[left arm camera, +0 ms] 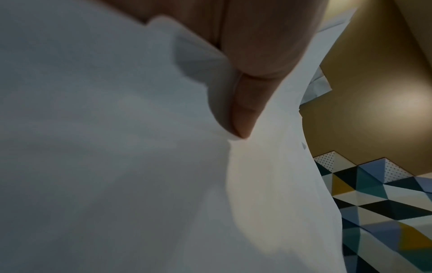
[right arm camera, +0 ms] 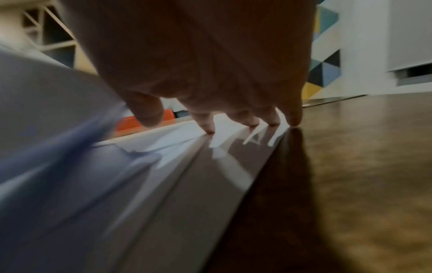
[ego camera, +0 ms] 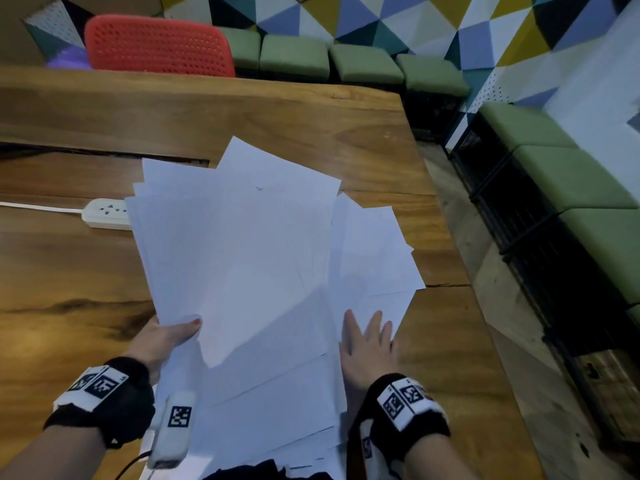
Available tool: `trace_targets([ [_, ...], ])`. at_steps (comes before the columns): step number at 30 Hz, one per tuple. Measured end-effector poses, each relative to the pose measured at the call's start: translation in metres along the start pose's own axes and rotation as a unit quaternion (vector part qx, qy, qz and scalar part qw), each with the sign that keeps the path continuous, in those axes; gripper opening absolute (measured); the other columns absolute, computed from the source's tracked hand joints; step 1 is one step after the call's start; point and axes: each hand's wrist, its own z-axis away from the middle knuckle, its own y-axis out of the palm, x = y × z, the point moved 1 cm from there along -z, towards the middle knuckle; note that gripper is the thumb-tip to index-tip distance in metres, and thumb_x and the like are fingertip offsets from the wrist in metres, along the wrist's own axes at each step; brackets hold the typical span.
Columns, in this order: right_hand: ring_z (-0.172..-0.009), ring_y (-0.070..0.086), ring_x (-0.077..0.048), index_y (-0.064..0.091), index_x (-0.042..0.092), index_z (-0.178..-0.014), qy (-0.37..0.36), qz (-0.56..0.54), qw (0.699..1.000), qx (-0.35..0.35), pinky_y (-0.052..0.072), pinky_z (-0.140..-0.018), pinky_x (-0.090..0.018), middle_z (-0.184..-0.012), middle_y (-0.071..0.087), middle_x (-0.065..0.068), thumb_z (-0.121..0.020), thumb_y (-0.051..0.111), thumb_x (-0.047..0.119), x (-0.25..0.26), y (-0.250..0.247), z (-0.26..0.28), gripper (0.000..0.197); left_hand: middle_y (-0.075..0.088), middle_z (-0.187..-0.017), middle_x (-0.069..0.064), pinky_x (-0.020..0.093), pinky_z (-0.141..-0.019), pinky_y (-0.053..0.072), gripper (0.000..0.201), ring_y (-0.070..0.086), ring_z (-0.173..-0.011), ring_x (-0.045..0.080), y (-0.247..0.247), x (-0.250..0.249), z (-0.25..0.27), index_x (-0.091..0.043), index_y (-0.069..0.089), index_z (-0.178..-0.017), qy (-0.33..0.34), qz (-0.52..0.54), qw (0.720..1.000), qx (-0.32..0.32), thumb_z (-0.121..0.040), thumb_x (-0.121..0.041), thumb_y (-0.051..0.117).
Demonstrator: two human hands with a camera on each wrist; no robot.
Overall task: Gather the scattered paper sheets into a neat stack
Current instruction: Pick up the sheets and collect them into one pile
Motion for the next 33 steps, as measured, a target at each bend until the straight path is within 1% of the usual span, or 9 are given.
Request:
trace_targets([
  [4, -0.133, 0.031, -0.031, 0.040, 0.021, -0.134, 0.034, -0.148, 0.978, -0.146, 0.026, -0.111, -0.041, -0.143, 0.035, -0.014, -0.094, 0.034, 0.041, -0.005, -0.033, -0.010, 0.045, 0.063, -0.104, 0.017, 0.049, -0.102, 0.039, 0.038, 0.057, -0.099, 0.035, 0.002, 0.002, -0.002, 0.001, 0.052, -0.123, -0.007, 0.006, 1.000, -0.007, -0.085, 0.006, 0.054],
  [8, -0.145, 0.002, -0.032, 0.019, 0.022, -0.147, 0.103, -0.155, 0.973, -0.135, 0.014, -0.116, -0.048, -0.158, 0.004, -0.013, -0.092, 0.039, 0.046, -0.040, -0.073, -0.060, 0.063, 0.060, -0.118, 0.022, 0.051, -0.104, 0.037, 0.041, 0.056, -0.108, 0.038, -0.001, 0.005, -0.003, 0.004, 0.051, -0.125, -0.010, 0.016, 0.999, -0.028, -0.084, 0.005, 0.056],
  [11, -0.145, -0.009, -0.033, 0.011, 0.034, -0.145, 0.062, -0.064, 0.995, -0.049, 0.007, -0.116, -0.054, -0.158, -0.011, -0.012, -0.093, 0.029, 0.051, -0.043, -0.075, -0.081, 0.058, 0.060, -0.121, 0.022, 0.054, -0.107, 0.034, 0.042, 0.054, -0.115, 0.041, -0.002, 0.005, -0.005, 0.002, 0.052, -0.125, -0.018, 0.032, 0.999, -0.035, -0.084, 0.003, 0.058],
  [15, -0.144, -0.010, -0.034, 0.007, 0.040, -0.145, -0.020, 0.015, 0.999, -0.034, 0.009, -0.114, -0.052, -0.157, -0.012, -0.015, -0.092, 0.029, 0.051, -0.021, -0.050, -0.068, 0.058, 0.060, -0.122, 0.023, 0.054, -0.106, 0.035, 0.042, 0.055, -0.114, 0.041, -0.001, 0.004, -0.007, -0.001, 0.053, -0.125, -0.020, 0.056, 0.997, -0.045, -0.083, 0.002, 0.059],
  [21, -0.143, -0.015, -0.037, -0.012, 0.039, -0.144, -0.116, 0.128, 0.985, -0.004, 0.005, -0.116, -0.049, -0.153, -0.023, -0.018, -0.080, 0.044, 0.001, -0.013, -0.017, -0.010, 0.093, 0.064, -0.108, 0.017, 0.041, -0.081, 0.048, 0.035, 0.061, -0.094, 0.033, 0.006, -0.001, -0.003, -0.003, 0.054, -0.119, -0.017, 0.062, 0.997, -0.038, -0.085, 0.005, 0.054],
  [23, -0.145, -0.005, -0.032, 0.005, 0.039, -0.145, -0.123, 0.062, 0.990, -0.026, 0.009, -0.116, -0.044, -0.157, -0.009, -0.012, -0.083, 0.042, 0.003, -0.017, -0.017, -0.007, 0.080, 0.063, -0.109, 0.019, 0.043, -0.086, 0.047, 0.036, 0.060, -0.095, 0.034, 0.005, -0.001, -0.004, -0.001, 0.054, -0.121, -0.019, 0.062, 0.997, -0.043, -0.085, 0.005, 0.054],
  [26, -0.131, 0.036, -0.026, 0.045, 0.024, -0.130, -0.041, -0.175, 0.970, -0.164, 0.030, -0.105, -0.036, -0.137, 0.039, -0.009, -0.092, 0.046, 0.031, -0.028, -0.035, -0.023, 0.039, 0.063, -0.110, 0.019, 0.045, -0.091, 0.045, 0.037, 0.060, -0.098, 0.036, 0.004, -0.002, -0.002, 0.000, 0.054, -0.122, -0.023, 0.056, 0.997, -0.049, -0.085, 0.004, 0.055],
  [29, -0.119, 0.042, -0.029, 0.050, 0.016, -0.120, 0.080, -0.247, 0.949, -0.179, 0.035, -0.102, -0.039, -0.128, 0.044, -0.012, -0.087, 0.054, 0.038, -0.033, -0.050, -0.046, 0.040, 0.061, -0.118, 0.021, 0.051, -0.100, 0.040, 0.039, 0.057, -0.109, 0.040, 0.005, -0.003, 0.001, -0.001, 0.054, -0.124, -0.028, 0.058, 0.997, -0.047, -0.085, 0.003, 0.056],
  [33, -0.110, 0.051, -0.026, 0.046, 0.019, -0.116, 0.041, -0.241, 0.963, -0.114, 0.042, -0.093, -0.035, -0.117, 0.044, -0.004, -0.083, 0.059, 0.040, -0.006, -0.045, -0.047, 0.041, 0.061, -0.121, 0.023, 0.055, -0.102, 0.038, 0.042, 0.057, -0.110, 0.041, 0.005, 0.000, 0.003, -0.001, 0.053, -0.125, -0.032, 0.053, 0.997, -0.046, -0.083, 0.002, 0.058],
])
